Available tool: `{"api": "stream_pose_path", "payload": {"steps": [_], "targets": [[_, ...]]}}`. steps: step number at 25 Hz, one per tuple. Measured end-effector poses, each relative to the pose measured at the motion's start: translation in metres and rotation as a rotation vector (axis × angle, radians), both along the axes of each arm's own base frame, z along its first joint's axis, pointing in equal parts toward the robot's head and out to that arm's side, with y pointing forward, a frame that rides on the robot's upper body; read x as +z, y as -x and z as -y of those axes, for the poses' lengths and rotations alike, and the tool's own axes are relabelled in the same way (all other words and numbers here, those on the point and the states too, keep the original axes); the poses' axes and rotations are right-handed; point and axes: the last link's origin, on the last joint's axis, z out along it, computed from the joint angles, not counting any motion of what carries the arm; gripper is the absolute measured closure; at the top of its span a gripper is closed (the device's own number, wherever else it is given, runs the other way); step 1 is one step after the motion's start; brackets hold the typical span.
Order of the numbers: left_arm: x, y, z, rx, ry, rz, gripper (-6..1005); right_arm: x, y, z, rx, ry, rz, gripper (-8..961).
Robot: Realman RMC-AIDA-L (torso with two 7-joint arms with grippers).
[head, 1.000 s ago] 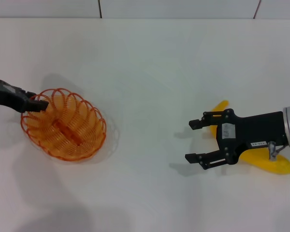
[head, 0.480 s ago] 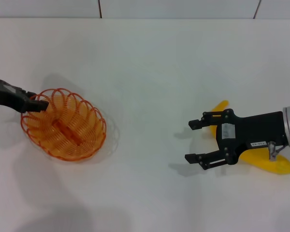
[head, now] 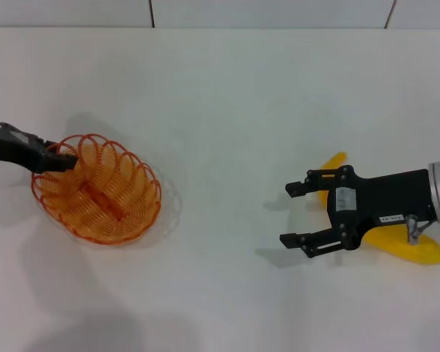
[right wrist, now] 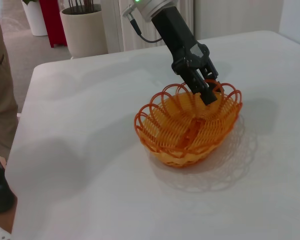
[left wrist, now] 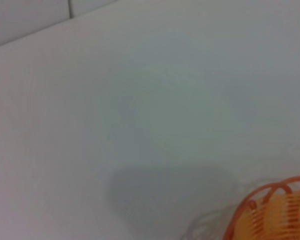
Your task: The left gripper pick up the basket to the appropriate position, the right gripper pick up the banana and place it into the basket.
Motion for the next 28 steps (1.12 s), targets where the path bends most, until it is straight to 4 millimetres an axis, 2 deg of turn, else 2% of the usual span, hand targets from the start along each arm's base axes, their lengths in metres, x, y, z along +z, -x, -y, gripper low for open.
{"api": "stream_pose_path", "payload": {"steps": [9, 15, 22, 28], "targets": [[0.000, -0.002, -0.006, -0.014, -0.043, 0.002, 663, -0.002, -0.002, 0.001, -0.010, 0.006, -0.001, 92], [-0.001, -0.002, -0.005, -0.012, -0.041, 0.003, 878, -0.002, -0.001, 0.000, -0.008, 0.005, 0.000, 92], [0.002, -0.010, -0.009, -0.051, -0.065, 0.049, 881, -0.002, -0.002, 0.001, -0.010, 0.005, 0.000, 91], [0.002, -0.028, -0.015, -0.122, -0.089, 0.111, 868, -0.002, -0.002, 0.001, -0.011, 0.005, 0.000, 91]]}}
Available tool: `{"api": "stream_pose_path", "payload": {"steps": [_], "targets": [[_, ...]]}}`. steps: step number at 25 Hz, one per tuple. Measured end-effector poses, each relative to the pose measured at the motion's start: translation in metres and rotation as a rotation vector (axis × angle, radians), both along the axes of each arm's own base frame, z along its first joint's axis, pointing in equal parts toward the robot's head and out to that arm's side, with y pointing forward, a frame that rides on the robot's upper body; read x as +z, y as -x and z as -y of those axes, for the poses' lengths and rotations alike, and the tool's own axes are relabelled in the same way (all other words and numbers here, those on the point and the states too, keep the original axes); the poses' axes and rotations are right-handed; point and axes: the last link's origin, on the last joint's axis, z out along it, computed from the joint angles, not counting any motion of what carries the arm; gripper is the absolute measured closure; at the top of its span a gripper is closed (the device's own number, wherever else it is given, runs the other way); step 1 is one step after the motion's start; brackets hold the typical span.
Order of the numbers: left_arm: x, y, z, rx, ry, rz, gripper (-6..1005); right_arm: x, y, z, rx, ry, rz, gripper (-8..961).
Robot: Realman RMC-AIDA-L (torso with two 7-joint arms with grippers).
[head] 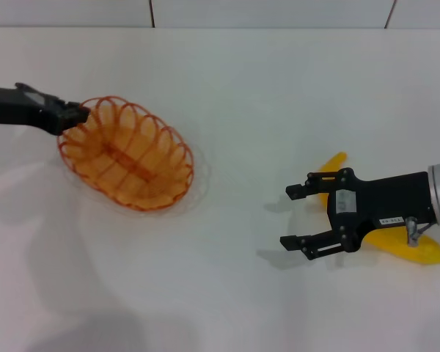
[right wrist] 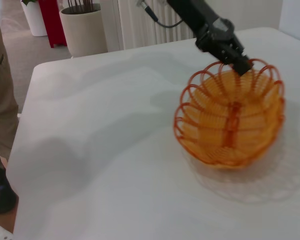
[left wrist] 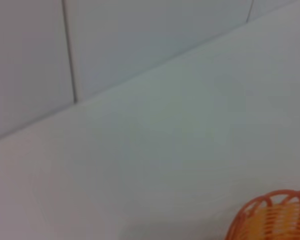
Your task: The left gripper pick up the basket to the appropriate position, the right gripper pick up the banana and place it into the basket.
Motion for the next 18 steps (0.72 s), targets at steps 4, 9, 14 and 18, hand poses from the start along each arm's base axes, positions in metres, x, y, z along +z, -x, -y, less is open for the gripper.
{"api": "stream_pose_path", "payload": {"steps": [4, 9, 14, 18], "targets": [[-0.006, -0.012, -0.004, -0.036, 0.002, 0.020, 858, 0.000, 0.001, -0.001, 0.003, 0.000, 0.000, 91], [-0.012, -0.022, -0.007, -0.062, -0.001, 0.038, 847, 0.000, 0.002, -0.001, 0.006, 0.000, 0.000, 92], [-0.016, -0.026, -0.010, -0.068, -0.011, 0.048, 835, 0.000, 0.003, -0.002, 0.009, 0.002, -0.001, 91], [-0.016, -0.024, -0.010, -0.065, -0.014, 0.043, 826, 0.000, 0.003, -0.002, 0.010, 0.004, -0.002, 92]]}}
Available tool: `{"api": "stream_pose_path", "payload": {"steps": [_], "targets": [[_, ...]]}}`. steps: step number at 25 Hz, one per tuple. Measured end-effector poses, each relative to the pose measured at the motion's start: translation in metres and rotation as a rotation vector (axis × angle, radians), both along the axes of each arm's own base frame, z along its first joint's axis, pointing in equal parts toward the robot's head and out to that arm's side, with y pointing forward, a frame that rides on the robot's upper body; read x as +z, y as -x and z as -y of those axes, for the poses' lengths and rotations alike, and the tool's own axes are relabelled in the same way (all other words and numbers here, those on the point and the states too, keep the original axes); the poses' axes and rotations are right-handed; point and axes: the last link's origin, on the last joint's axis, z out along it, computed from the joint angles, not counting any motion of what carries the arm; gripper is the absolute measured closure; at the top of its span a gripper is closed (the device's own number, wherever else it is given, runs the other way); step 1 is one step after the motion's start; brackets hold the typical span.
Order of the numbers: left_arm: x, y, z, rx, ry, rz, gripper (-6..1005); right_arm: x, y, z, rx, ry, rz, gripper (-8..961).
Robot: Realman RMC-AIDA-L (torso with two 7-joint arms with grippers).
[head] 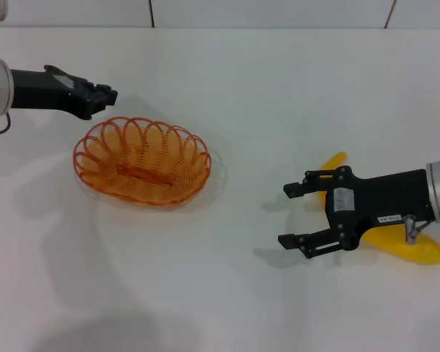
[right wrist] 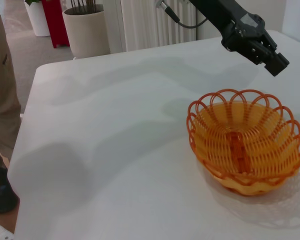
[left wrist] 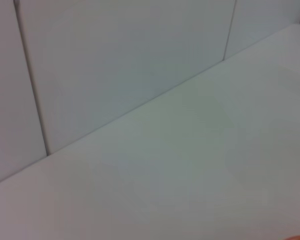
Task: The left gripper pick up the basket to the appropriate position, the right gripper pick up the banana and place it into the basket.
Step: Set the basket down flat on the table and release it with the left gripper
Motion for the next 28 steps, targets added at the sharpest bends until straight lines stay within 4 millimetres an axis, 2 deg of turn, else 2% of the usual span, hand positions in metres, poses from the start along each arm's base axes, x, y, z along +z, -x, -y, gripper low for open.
{"api": "stream_pose_path", "payload": {"steps": [11, 17, 21, 28], "targets": [[0.000, 0.004, 0.002, 0.078, -0.006, 0.047, 801, 0.000, -0.001, 0.001, -0.005, 0.002, -0.001, 92], [0.017, 0.008, 0.008, 0.238, -0.085, 0.257, 787, -0.003, -0.005, 0.002, -0.020, 0.010, 0.003, 91], [0.028, 0.017, 0.010, 0.307, -0.101, 0.306, 653, -0.003, -0.006, 0.002, -0.018, 0.015, 0.016, 91], [0.025, 0.033, 0.018, 0.388, -0.066, 0.257, 400, -0.004, -0.005, 0.001, -0.011, 0.017, 0.021, 92]]}}
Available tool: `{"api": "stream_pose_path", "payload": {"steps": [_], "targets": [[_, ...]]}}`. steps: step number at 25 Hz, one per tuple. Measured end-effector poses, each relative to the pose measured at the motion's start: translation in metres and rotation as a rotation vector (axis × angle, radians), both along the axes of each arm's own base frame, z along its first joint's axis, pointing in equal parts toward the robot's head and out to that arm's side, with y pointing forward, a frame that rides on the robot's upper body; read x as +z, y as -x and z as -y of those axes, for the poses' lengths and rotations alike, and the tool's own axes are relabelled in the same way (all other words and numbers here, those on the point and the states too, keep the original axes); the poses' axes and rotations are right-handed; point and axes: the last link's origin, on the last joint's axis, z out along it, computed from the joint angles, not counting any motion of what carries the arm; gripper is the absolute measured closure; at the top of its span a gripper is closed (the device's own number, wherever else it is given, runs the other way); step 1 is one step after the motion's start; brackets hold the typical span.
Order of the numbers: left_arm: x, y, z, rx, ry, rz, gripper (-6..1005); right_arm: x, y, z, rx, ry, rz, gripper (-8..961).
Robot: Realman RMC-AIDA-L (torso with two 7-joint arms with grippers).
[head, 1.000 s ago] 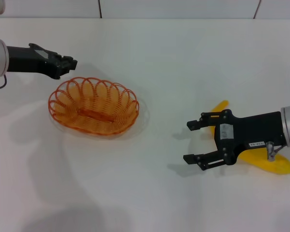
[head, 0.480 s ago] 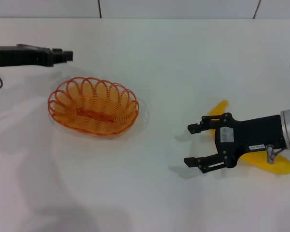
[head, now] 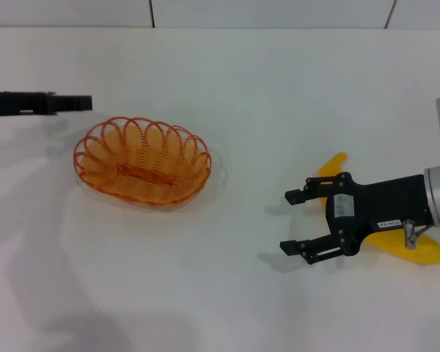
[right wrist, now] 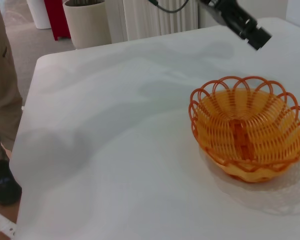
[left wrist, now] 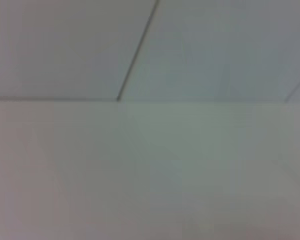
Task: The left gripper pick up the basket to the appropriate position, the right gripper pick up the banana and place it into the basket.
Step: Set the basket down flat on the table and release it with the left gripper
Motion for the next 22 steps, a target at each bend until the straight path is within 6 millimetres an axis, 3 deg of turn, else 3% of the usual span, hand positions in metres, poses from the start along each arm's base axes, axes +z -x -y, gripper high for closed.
{"api": "stream_pose_path", "payload": {"steps": [7, 22], "targets": [[-0.017, -0.004, -0.001, 0.003, 0.115, -0.146, 398, 0.000, 0.001, -0.001, 0.002, 0.001, 0.000, 92], [-0.017, -0.005, -0.001, 0.012, 0.151, -0.170, 393, -0.003, 0.004, -0.001, 0.017, 0.016, 0.005, 91]]}}
